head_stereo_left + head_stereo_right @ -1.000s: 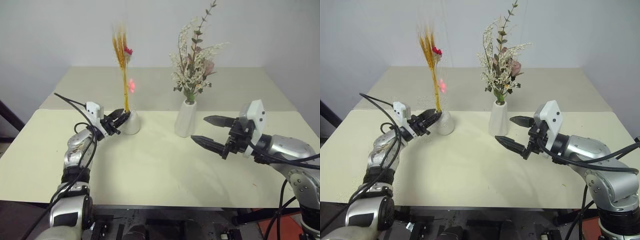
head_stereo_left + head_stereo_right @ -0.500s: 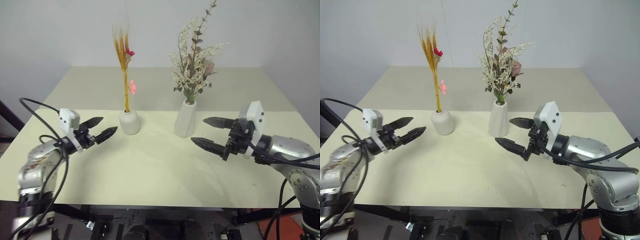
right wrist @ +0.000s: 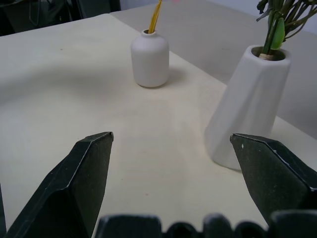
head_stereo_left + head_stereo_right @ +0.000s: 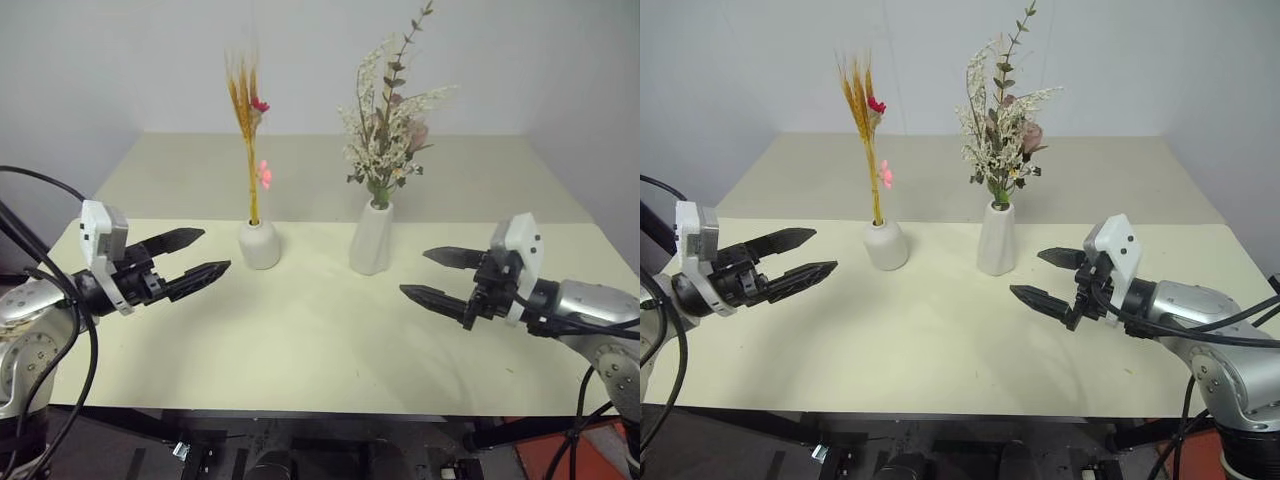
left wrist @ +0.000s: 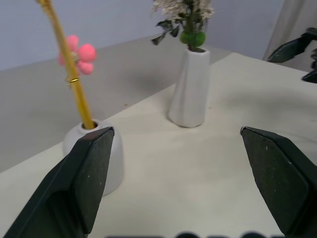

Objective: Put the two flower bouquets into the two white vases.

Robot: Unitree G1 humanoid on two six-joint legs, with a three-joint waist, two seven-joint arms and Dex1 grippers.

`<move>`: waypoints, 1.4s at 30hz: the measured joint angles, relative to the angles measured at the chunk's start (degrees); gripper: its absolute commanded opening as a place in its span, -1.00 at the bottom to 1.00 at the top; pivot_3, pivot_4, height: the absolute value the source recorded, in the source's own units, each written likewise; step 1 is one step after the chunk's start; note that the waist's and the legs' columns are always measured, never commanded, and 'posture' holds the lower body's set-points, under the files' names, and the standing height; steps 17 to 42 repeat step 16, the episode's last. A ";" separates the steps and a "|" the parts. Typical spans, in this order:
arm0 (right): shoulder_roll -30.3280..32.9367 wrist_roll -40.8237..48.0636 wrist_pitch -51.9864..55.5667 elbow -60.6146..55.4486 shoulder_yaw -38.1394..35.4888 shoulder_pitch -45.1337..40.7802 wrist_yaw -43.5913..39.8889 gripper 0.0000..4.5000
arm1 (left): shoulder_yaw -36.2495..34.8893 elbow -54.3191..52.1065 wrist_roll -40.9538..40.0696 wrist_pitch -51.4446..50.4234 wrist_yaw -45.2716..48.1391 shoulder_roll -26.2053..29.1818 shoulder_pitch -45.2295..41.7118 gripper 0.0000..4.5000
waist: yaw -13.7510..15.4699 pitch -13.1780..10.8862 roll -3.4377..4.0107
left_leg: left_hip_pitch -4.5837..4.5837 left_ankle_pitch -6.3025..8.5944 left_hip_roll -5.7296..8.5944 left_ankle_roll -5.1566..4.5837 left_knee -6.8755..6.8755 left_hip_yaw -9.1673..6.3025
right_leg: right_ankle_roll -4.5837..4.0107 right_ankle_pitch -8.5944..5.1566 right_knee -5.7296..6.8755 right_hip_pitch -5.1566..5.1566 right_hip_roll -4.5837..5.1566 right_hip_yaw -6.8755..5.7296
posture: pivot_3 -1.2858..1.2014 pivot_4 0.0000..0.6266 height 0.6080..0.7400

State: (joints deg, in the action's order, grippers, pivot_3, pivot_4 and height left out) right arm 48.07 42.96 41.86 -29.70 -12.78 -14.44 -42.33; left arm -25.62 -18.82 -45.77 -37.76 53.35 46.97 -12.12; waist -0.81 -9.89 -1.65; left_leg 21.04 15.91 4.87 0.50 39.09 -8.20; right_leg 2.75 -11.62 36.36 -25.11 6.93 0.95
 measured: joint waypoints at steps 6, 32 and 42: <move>0.48 0.07 0.01 0.00 -0.46 0.35 -0.04 1.00 | -0.22 -0.19 -0.57 0.00 -0.66 0.00 1.22 0.98 | 0.06 0.00 0.00 | 0.04 0.00 -0.53 0.01 -0.04 0.05 | -0.13 0.22 -0.35 0.05 -0.45 0.00 | 0.03 -0.52 1.00; 0.70 0.13 0.09 -0.02 -1.11 1.21 0.15 1.00 | -0.24 -0.17 -1.53 0.04 -1.52 0.00 1.31 0.98 | -0.01 0.00 0.00 | 0.00 0.00 -0.71 0.02 -0.11 0.24 | -0.23 0.28 -0.37 0.05 -0.62 0.03 | 0.03 -0.52 1.00; 0.70 0.13 0.09 -0.02 -1.11 1.21 0.15 1.00 | -0.24 -0.17 -1.53 0.04 -1.52 0.00 1.31 0.98 | -0.01 0.00 0.00 | 0.00 0.00 -0.71 0.02 -0.11 0.24 | -0.23 0.28 -0.37 0.05 -0.62 0.03 | 0.03 -0.52 1.00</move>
